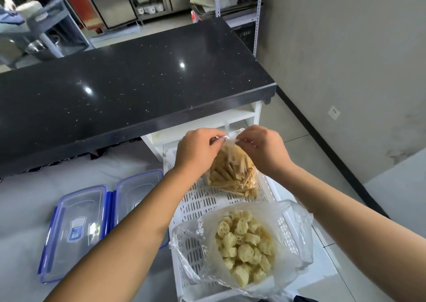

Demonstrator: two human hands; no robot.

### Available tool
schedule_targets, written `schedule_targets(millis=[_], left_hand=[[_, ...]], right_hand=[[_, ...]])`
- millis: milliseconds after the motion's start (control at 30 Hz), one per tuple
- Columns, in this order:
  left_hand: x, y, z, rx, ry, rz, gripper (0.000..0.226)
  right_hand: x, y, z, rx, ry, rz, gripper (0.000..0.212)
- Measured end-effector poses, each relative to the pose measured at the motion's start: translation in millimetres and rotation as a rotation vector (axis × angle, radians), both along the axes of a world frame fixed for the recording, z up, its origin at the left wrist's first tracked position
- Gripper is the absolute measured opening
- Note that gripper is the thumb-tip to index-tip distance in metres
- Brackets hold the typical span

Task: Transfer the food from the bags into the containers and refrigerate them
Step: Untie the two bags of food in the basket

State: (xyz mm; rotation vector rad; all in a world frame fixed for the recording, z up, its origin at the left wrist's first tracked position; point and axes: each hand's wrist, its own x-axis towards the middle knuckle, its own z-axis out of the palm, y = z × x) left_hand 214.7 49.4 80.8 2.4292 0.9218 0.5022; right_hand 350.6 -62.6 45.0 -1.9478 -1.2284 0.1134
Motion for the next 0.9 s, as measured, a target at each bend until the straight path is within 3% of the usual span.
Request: schedule_targets(millis=[333, 500, 667, 900], left_hand=[[-45, 0, 16, -0.284, -0.492, 0.2, 0.018], [-70, -7, -10, -0.445, -0.42, 0.268, 0.019], [-75, -11, -6, -0.413, -0.448, 0.299, 0.01], [-74, 1, 26, -0.325, -0.565, 0.276, 0.014]], right_hand=[[8, 7, 31, 0.164, 0.157, 0.068, 0.005], [3, -1, 7, 0.017, 0.284, 0.056, 0.011], [-6, -1, 17, 0.089, 0.389, 0.105, 0.005], [6, 3, 45, 0.172, 0.264, 0.113, 0.011]])
